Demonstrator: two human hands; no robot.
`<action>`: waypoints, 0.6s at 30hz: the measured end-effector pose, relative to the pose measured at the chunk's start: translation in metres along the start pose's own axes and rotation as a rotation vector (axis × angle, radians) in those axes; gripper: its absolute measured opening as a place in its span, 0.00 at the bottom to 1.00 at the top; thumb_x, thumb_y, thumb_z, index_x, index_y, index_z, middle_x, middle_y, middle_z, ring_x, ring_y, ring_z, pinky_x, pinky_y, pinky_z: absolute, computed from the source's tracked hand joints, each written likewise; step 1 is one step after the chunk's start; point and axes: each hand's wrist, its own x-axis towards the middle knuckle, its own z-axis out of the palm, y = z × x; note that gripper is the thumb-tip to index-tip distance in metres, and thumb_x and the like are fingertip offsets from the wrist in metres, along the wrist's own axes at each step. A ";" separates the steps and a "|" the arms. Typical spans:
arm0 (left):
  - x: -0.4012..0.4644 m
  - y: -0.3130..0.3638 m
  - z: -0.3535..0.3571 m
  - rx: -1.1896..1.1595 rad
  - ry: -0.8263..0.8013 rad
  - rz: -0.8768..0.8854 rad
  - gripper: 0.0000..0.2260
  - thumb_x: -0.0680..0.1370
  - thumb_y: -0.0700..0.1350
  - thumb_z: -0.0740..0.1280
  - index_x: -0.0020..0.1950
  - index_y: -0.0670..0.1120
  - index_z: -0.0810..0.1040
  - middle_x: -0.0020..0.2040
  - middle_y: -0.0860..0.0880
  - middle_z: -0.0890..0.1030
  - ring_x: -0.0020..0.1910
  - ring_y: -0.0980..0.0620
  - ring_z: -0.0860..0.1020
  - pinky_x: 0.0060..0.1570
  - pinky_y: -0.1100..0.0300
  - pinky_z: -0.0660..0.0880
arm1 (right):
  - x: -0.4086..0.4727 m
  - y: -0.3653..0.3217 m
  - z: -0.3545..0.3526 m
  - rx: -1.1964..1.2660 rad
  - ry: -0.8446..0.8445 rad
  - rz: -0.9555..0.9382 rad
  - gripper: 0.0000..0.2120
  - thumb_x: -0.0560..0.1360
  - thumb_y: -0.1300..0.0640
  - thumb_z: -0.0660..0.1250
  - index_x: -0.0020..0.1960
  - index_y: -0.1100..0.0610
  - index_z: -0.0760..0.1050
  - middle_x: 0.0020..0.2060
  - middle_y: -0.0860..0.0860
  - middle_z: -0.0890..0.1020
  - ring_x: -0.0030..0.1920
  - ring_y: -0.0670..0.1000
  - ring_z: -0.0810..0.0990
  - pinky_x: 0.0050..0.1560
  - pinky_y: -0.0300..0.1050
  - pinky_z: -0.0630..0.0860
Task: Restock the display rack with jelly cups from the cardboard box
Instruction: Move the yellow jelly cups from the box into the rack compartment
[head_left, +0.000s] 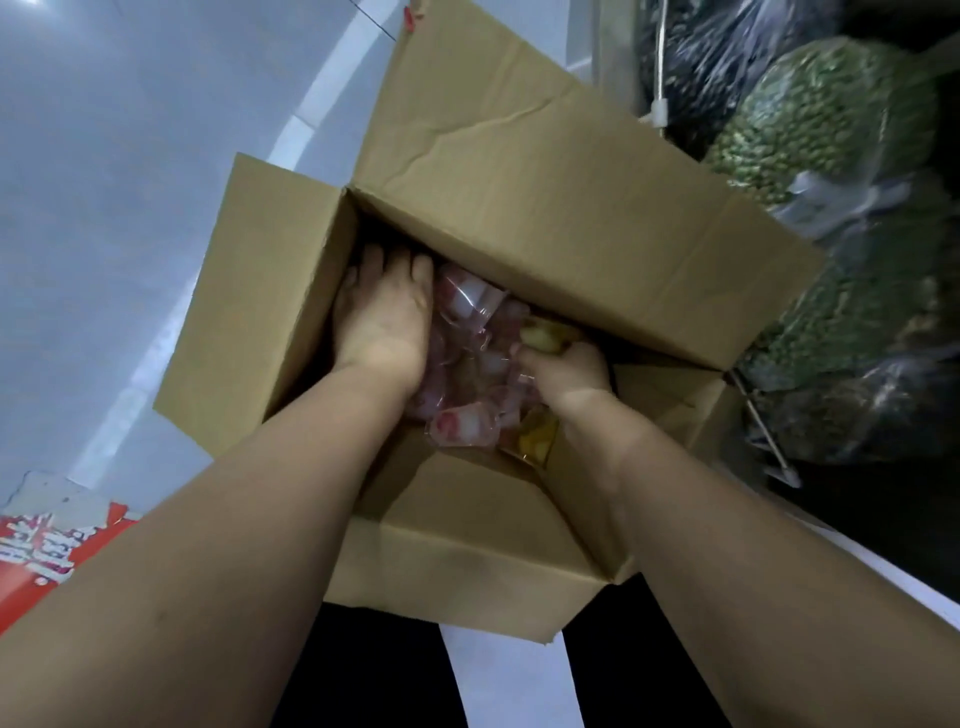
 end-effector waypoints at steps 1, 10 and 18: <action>-0.007 -0.001 -0.006 -0.018 0.007 0.020 0.11 0.76 0.36 0.58 0.58 0.42 0.68 0.59 0.39 0.71 0.61 0.39 0.65 0.58 0.49 0.63 | -0.011 0.001 -0.004 0.064 -0.032 -0.007 0.14 0.68 0.56 0.73 0.52 0.58 0.78 0.46 0.55 0.82 0.44 0.54 0.82 0.46 0.45 0.80; -0.135 0.015 -0.147 -1.252 -0.091 -0.392 0.16 0.69 0.47 0.74 0.51 0.47 0.71 0.45 0.50 0.76 0.47 0.50 0.77 0.47 0.62 0.74 | -0.186 -0.025 -0.091 0.502 -0.172 -0.101 0.17 0.64 0.66 0.73 0.45 0.47 0.75 0.44 0.47 0.82 0.44 0.44 0.81 0.49 0.41 0.78; -0.247 0.053 -0.384 -1.670 -0.487 0.041 0.23 0.66 0.33 0.67 0.61 0.40 0.73 0.53 0.46 0.81 0.49 0.51 0.81 0.44 0.59 0.80 | -0.395 -0.096 -0.237 0.628 -0.192 -0.455 0.23 0.65 0.69 0.73 0.54 0.51 0.74 0.46 0.46 0.82 0.46 0.41 0.80 0.47 0.34 0.75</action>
